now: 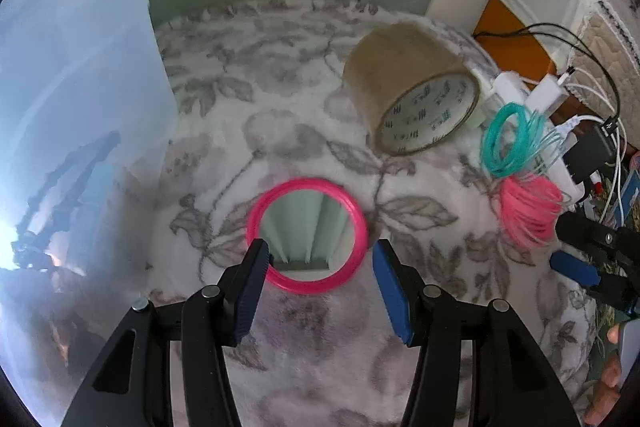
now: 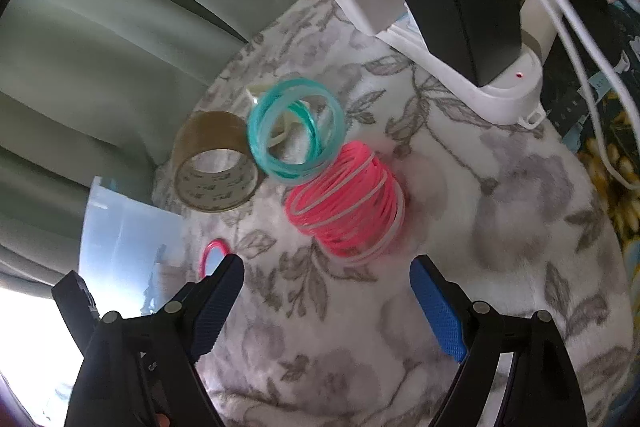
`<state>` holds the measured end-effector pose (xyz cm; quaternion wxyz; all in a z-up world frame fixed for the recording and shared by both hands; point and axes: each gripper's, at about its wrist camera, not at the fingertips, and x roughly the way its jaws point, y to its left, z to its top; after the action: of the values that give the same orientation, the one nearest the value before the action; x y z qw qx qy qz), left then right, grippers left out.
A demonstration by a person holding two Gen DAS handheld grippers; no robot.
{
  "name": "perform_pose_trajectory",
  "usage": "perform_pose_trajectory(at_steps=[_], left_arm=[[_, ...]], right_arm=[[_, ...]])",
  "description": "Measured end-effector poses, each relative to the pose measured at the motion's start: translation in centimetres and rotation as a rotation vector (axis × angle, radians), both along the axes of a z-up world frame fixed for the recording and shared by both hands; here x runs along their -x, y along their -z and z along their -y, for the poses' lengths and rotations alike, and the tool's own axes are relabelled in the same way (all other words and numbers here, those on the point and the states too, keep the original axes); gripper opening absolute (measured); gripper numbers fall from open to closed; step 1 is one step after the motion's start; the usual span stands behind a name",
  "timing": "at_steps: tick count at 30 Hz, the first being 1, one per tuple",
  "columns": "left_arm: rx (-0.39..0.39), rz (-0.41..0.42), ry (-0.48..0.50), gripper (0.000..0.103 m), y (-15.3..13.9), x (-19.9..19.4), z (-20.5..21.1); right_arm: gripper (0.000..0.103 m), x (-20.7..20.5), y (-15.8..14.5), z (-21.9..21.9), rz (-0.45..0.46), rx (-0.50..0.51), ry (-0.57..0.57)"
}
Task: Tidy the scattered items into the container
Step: 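Grasp the pink round mirror rim with the left tool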
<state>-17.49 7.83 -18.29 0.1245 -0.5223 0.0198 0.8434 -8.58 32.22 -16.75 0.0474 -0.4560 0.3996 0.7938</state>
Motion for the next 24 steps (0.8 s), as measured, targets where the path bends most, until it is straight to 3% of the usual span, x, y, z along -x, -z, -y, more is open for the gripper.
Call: perform_pose_trajectory(at_steps=[4,16,24], left_arm=[[0.010,0.016,-0.018,0.067,0.5,0.4,0.2],[0.077,0.003,0.009,0.072,1.5,2.1,-0.9],[0.080,-0.009,0.011,0.076,1.6,3.3,-1.0]], right_arm=[[0.087,0.7,0.2,0.0,0.010,-0.035,-0.007],[0.087,2.0,-0.2,-0.2,0.023,-0.078,-0.015],[0.087,2.9,-1.5,-0.3,0.007,-0.122,-0.028]])
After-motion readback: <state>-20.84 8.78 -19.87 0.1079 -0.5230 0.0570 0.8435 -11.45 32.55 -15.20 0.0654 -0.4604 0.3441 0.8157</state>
